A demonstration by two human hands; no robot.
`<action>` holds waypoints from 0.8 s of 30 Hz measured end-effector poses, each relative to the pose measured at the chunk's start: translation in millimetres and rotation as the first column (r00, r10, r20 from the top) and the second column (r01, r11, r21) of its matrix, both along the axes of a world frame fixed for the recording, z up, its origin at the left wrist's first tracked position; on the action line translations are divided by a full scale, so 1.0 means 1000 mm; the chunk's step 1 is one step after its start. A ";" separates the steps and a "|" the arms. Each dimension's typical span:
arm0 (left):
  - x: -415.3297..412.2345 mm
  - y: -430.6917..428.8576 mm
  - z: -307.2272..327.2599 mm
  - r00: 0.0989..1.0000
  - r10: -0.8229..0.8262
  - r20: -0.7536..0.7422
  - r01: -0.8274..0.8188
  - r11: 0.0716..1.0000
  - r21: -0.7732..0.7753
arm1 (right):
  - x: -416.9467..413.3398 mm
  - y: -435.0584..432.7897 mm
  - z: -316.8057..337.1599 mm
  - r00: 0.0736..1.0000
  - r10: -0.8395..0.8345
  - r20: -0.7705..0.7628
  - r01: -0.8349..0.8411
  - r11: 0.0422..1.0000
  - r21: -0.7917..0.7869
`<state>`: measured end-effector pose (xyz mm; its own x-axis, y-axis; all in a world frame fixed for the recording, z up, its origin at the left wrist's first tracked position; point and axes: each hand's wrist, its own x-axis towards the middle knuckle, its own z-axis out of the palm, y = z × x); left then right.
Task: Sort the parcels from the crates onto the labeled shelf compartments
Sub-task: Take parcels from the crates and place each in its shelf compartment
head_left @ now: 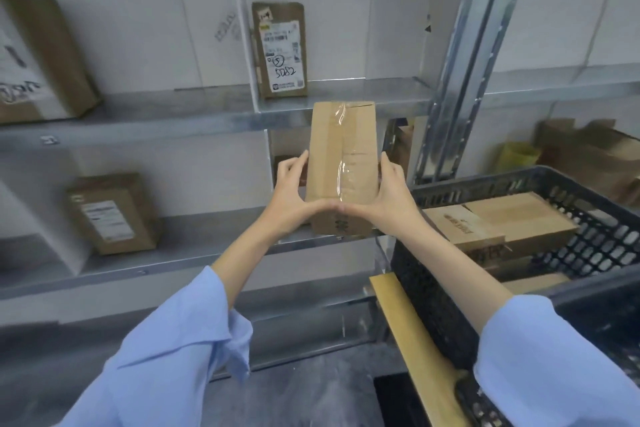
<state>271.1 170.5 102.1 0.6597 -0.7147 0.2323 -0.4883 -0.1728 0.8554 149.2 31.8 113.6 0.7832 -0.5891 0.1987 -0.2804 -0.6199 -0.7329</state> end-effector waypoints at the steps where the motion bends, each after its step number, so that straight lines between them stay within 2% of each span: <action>1: -0.001 0.009 -0.001 1.000 0.006 -0.016 -0.006 1.000 0.004 | 0.001 0.010 -0.003 1.000 0.010 0.016 -0.010 1.000 -0.003; 6: -0.002 0.065 -0.013 0.995 0.074 -0.070 -0.079 0.995 -0.065 | 0.004 0.061 -0.013 0.993 0.113 0.039 -0.114 0.993 0.014; 15: -0.008 0.190 -0.032 0.978 0.206 -0.030 -0.208 0.970 -0.127 | 0.005 0.164 -0.029 0.957 0.258 0.131 -0.277 0.949 0.151; 20: -0.022 0.252 -0.036 0.958 0.282 0.052 -0.275 0.955 -0.111 | -0.001 0.221 -0.037 0.939 0.326 0.105 -0.338 0.932 0.130; 24: -0.037 0.294 -0.036 0.950 0.309 0.048 -0.303 0.947 -0.105 | -0.005 0.256 -0.037 0.933 0.347 0.095 -0.356 0.927 0.114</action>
